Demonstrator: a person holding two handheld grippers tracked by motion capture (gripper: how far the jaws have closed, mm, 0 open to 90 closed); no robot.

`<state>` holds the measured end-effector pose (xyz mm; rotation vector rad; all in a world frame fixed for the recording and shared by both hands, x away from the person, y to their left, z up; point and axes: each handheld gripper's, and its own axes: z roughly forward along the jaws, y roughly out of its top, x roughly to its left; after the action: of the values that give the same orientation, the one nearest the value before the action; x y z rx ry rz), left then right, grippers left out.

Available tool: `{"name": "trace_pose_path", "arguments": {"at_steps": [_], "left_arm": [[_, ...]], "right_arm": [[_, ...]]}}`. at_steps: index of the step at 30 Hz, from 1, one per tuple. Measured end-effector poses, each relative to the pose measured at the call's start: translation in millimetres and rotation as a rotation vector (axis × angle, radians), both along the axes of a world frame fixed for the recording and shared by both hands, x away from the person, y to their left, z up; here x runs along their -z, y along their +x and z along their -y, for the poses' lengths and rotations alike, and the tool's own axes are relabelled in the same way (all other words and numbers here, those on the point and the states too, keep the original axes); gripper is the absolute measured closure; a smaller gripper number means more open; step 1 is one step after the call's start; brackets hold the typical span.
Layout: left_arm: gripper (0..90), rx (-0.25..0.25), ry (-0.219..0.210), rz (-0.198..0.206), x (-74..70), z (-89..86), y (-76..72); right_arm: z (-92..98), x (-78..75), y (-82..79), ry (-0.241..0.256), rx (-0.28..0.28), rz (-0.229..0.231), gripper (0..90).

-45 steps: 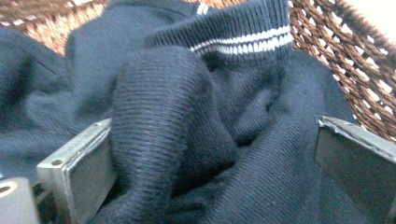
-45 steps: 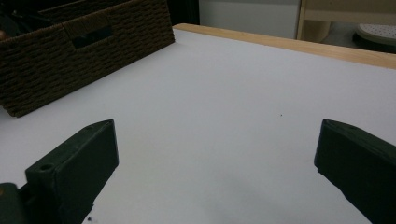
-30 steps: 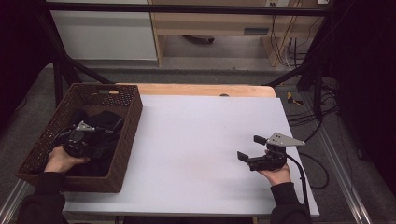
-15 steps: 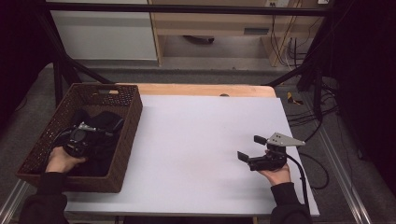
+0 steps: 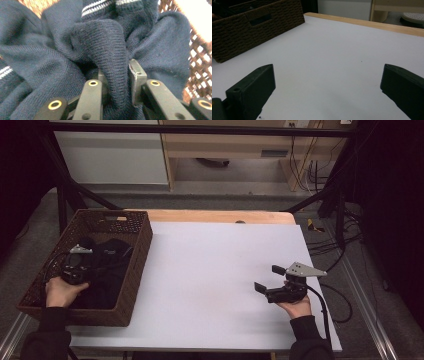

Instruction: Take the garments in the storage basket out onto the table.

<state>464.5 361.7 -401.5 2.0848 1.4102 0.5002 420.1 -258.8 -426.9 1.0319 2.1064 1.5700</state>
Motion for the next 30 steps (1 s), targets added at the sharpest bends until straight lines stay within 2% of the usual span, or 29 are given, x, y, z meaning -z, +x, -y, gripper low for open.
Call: {"name": "trace_pose_path", "arguments": {"at_steps": [4,8,13,16,22,27,30], "left_arm": [[74.7,-0.003,-0.029,0.044,-5.0,-1.9,-3.0],[74.7,-0.005,-0.046,0.067,-7.9,-3.5,-4.8],[74.9,-0.016,-0.087,0.11,-11.7,-7.0,-8.3],[75.0,-0.014,-0.112,0.119,-13.0,-9.4,-9.7],[75.1,-0.014,-0.123,0.15,-15.3,-10.8,-12.3],[75.4,-0.033,-0.169,0.203,-19.0,-16.0,-16.7],[75.5,-0.036,-0.164,0.217,-20.5,-16.2,-17.8]], "right_arm": [[-0.1,0.2,0.1,0.0,-0.001,-0.001,0.4],[0.1,0.4,0.2,0.0,0.0,-0.002,0.4],[-0.2,0.7,0.3,0.0,0.0,0.0,0.4],[-0.3,0.8,0.5,-0.001,0.0,-0.001,0.4],[-0.2,1.0,0.5,0.0,0.0,-0.003,0.4],[-0.1,0.8,0.5,0.0,0.001,-0.002,0.4],[-0.2,0.9,0.5,0.0,0.002,-0.002,0.4]]}}
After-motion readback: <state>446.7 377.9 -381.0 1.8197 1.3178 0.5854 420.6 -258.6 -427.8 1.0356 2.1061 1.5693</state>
